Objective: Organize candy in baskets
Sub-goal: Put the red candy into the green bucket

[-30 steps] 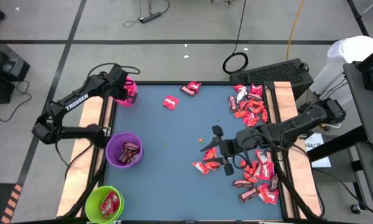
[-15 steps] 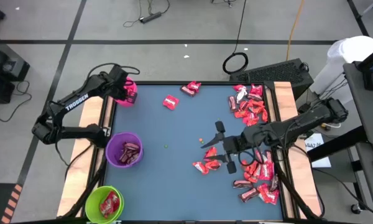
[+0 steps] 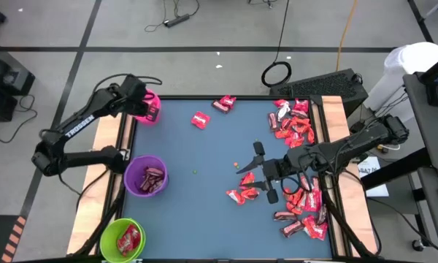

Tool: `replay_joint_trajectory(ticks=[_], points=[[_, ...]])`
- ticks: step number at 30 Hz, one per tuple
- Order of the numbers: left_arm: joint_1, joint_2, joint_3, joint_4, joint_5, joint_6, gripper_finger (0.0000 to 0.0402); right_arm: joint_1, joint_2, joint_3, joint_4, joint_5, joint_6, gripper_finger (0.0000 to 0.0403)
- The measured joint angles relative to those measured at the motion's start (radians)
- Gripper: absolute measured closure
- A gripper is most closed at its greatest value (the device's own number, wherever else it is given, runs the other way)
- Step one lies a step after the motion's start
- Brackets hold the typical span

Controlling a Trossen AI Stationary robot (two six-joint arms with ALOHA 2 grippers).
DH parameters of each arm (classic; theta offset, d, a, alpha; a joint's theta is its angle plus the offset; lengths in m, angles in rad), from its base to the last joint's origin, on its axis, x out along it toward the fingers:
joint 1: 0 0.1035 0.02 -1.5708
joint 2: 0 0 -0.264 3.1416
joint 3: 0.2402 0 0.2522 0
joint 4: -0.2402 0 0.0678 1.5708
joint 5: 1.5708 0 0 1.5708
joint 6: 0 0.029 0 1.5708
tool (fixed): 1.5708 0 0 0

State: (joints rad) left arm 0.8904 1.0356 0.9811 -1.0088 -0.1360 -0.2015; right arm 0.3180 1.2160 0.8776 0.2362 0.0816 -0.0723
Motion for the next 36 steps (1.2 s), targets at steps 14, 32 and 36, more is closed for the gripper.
replay_joint_trajectory(ticks=[14, 32, 36], points=[[-0.128, -0.163, 0.016, -0.035, 0.041, -0.028, 0.0382, 0.0, 0.0, 0.0, 0.007, 0.0, 0.0, 0.0232], [-0.266, -0.202, 0.016, -0.034, 0.079, -0.055, 0.0382, 0.0, 0.0, 0.0, 0.007, 0.001, 0.0, 0.0232], [-0.278, -0.202, 0.016, -0.033, 0.079, -0.055, 0.0382, 0.0, 0.0, 0.0, 0.007, 0.001, 0.0, 0.0232]])
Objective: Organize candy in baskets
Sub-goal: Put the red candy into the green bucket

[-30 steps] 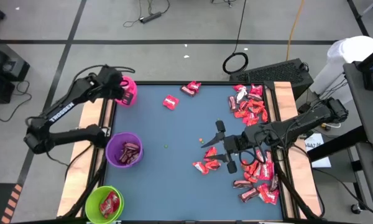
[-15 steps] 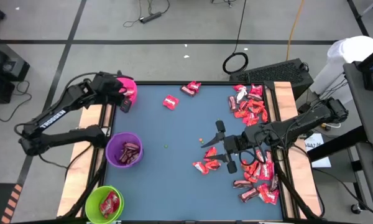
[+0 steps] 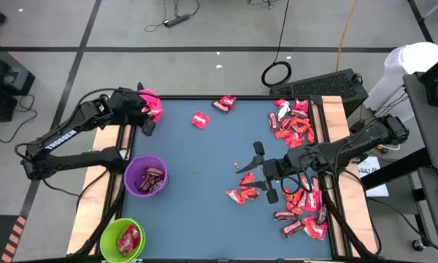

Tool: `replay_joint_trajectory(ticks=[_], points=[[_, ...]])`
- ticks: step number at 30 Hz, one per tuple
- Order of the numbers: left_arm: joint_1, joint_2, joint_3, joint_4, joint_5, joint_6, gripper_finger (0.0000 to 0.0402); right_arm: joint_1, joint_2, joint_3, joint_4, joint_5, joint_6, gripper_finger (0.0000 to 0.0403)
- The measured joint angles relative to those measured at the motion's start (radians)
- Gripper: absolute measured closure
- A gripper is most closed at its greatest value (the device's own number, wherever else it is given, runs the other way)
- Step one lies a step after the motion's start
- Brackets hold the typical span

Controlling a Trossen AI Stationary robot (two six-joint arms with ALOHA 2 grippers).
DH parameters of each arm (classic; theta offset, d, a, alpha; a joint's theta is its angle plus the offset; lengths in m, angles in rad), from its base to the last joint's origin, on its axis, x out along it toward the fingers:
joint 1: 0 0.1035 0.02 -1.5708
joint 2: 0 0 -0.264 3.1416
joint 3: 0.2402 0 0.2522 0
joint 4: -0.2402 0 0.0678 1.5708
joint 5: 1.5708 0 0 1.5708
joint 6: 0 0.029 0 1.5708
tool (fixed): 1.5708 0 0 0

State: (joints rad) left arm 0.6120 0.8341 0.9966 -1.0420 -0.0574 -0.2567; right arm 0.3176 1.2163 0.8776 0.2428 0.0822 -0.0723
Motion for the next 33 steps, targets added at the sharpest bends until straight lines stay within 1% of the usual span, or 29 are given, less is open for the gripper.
replay_joint_trajectory(ticks=[5, 7, 10, 13, 16, 19, 23, 28, 31, 33], points=[[-0.015, 0.0, 0.0, 0.0, 0.0, -0.011, 0.0382, 0.0, 0.0, 0.0, 0.0, 0.0, 0.0, 0.0232], [-0.03, 0.0, 0.0, -0.002, 0.016, -0.03, 0.0382, 0.0, 0.0, 0.0, -0.003, 0.0, 0.0, 0.0232], [-0.066, 0.0, 0.0, -0.029, 0.109, -0.058, 0.0382, 0.0, 0.0, 0.0, -0.017, 0.0, 0.002, 0.0232], [-0.115, 0.0, 0.0, -0.094, 0.209, -0.105, 0.0382, 0.0, 0.0, 0.0, -0.017, 0.0, 0.002, 0.0232], [-0.184, -0.003, -0.001, -0.185, 0.24, -0.166, 0.0382, 0.0, 0.0, 0.0, -0.017, 0.0, 0.004, 0.0232], [-0.264, -0.016, -0.002, -0.241, 0.241, -0.234, 0.0382, 0.0, 0.0, 0.0, -0.015, 0.0, 0.008, 0.0232], [-0.385, -0.048, -0.002, -0.207, 0.239, -0.318, 0.0382, 0.0, 0.0, 0.0, -0.015, 0.0, 0.008, 0.0232], [-0.529, -0.071, -0.002, -0.168, 0.172, -0.424, 0.0382, 0.0, 0.0, 0.0, -0.015, 0.0, 0.008, 0.0232], [-0.608, -0.066, -0.002, -0.162, 0.144, -0.49, 0.0382, 0.0, 0.0, 0.0, -0.015, 0.0, 0.008, 0.0232], [-0.668, -0.054, -0.002, -0.126, 0.13, -0.527, 0.0382, 0.0, 0.0, 0.0, -0.016, 0.0, 0.008, 0.0232]])
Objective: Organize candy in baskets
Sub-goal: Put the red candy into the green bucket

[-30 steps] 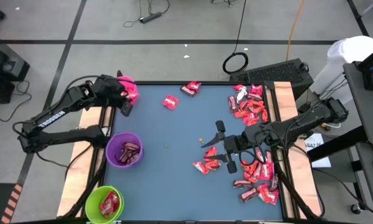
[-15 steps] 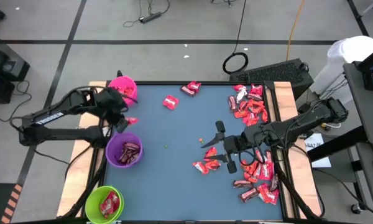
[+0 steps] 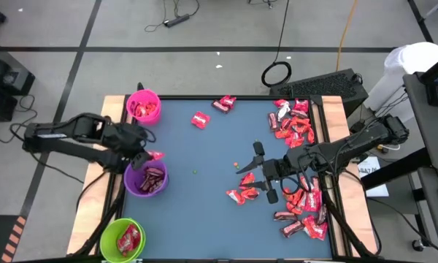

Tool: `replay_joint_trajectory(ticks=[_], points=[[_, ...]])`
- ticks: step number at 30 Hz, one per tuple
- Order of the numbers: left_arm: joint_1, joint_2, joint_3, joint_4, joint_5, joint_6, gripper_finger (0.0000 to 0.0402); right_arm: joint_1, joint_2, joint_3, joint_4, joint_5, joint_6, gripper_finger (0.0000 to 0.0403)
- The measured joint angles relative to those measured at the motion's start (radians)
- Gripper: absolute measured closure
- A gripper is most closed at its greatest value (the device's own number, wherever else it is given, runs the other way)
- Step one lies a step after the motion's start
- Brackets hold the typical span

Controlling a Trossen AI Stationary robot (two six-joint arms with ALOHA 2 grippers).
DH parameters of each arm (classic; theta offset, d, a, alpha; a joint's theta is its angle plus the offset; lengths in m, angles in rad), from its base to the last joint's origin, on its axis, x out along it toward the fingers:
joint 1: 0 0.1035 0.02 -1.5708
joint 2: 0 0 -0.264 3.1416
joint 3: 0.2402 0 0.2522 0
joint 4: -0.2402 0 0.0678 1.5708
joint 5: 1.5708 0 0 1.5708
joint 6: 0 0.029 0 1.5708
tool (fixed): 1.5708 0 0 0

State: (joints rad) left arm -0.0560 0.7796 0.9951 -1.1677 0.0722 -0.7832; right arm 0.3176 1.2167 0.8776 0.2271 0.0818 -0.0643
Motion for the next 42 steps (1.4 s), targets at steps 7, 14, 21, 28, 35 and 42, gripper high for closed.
replay_joint_trajectory(ticks=[7, 14, 21, 28, 35, 42], points=[[-0.254, 0.111, 0.0, 0.167, -0.026, -0.134, 0.0389, 0.0, 0.0, 0.0, -0.002, 0.0, 0.0, 0.0232], [-0.544, 0.264, 0.0, 0.257, -0.028, -0.388, 0.0391, 0.0, 0.0, 0.0, -0.021, 0.0, 0.0, 0.0232], [-0.754, 0.358, 0.112, 0.268, -0.167, -0.504, 0.0392, 0.0, 0.0, 0.0, -0.02, 0.0, 0.016, 0.0232], [-0.917, 0.466, 0.223, 0.263, -0.275, -0.644, 0.0392, 0.0, 0.0, 0.0, -0.02, 0.0, 0.026, 0.0232], [-1.061, 0.581, 0.225, 0.261, -0.136, -0.982, 0.0392, 0.0, 0.0, 0.0, -0.021, 0.0, 0.026, 0.0232], [-1.176, 0.621, 0.225, 0.258, -0.149, -1.163, 0.0387, 0.0, 0.0, 0.0, -0.021, 0.0, 0.026, 0.0232]])
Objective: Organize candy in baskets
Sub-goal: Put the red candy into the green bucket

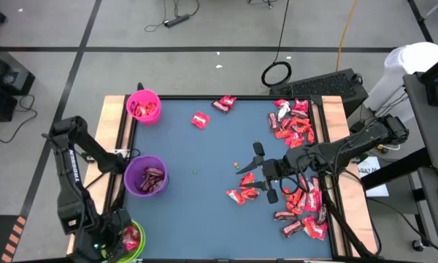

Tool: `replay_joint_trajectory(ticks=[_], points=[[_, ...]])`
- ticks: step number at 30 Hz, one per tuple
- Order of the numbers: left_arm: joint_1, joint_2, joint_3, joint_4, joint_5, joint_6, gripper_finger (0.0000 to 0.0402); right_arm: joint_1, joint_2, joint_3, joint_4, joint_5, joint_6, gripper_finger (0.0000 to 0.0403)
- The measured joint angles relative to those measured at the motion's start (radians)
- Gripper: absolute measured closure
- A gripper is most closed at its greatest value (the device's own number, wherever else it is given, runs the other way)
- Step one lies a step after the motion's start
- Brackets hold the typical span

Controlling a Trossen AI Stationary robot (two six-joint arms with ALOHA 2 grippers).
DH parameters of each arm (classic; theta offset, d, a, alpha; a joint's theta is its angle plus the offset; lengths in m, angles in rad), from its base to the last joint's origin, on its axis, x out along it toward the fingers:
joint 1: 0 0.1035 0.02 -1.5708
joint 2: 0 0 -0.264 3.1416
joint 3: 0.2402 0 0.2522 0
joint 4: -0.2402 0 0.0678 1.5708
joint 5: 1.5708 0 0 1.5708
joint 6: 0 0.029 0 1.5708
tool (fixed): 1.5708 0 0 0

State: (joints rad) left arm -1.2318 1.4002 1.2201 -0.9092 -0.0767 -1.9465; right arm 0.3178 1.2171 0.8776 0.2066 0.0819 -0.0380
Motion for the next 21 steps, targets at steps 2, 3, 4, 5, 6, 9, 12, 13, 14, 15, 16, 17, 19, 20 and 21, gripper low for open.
replay_joint_trajectory(ticks=[2, 3, 4, 5, 6, 9, 12, 13, 14, 15, 16, 17, 19, 20, 21], points=[[-0.021, 0.0, 0.0, -0.009, -0.023, -0.029, 0.0387, 0.0, 0.0, 0.0, 0.0, 0.0, 0.0, 0.0232], [-0.028, 0.0, 0.0, -0.021, -0.029, -0.036, 0.0386, 0.0, 0.0, 0.0, 0.0, 0.0, 0.0, 0.0232], [-0.032, 0.0, 0.0, -0.032, -0.031, -0.038, 0.0386, 0.0, 0.0, 0.0, 0.0, 0.0, 0.0, 0.0232], [-0.035, 0.0, 0.0, -0.036, -0.034, -0.038, 0.0386, 0.0, 0.0, 0.0, 0.0, 0.0, 0.0, 0.0232], [-0.035, 0.0, 0.0, -0.04, -0.035, -0.038, 0.0386, 0.0, 0.0, 0.0, 0.001, 0.0, 0.0, 0.0232], [-0.035, 0.0, 0.0, -0.053, -0.036, -0.038, 0.0385, 0.0, 0.0, 0.0, 0.002, 0.0, -0.003, 0.0232], [-0.034, 0.0, 0.0, -0.047, -0.037, -0.038, 0.0385, -0.002, 0.0, 0.0, 0.003, 0.0, -0.006, 0.0232], [-0.034, 0.0, 0.0, -0.045, -0.037, -0.038, 0.0385, -0.002, 0.0, 0.0, 0.004, 0.0, -0.006, 0.0232], [-0.034, 0.0, 0.0, -0.045, -0.037, -0.038, 0.0385, -0.003, 0.0, 0.0, 0.003, 0.0, -0.006, 0.0232], [-0.034, 0.0, 0.0, -0.045, -0.041, -0.038, 0.0385, -0.003, 0.0, 0.0, 0.003, 0.0, -0.006, 0.0232], [-0.034, 0.0, 0.0, -0.044, -0.046, -0.038, 0.0384, -0.003, 0.0, 0.0, 0.003, 0.0, -0.006, 0.0232], [-0.034, 0.0, 0.0, -0.043, -0.051, -0.037, 0.0384, -0.002, 0.0, 0.0, 0.003, 0.0, -0.005, 0.0232], [-0.034, 0.0, 0.0, -0.041, -0.057, -0.037, 0.0384, -0.002, 0.0, 0.0, 0.003, 0.0, -0.003, 0.0232], [-0.034, 0.0, 0.0, -0.042, -0.058, -0.037, 0.0384, -0.002, 0.0, 0.0, 0.002, 0.0, -0.003, 0.0232], [-0.034, 0.0, 0.0, -0.042, -0.058, -0.037, 0.0384, -0.002, 0.0, 0.0, 0.001, 0.0, -0.003, 0.0232]])
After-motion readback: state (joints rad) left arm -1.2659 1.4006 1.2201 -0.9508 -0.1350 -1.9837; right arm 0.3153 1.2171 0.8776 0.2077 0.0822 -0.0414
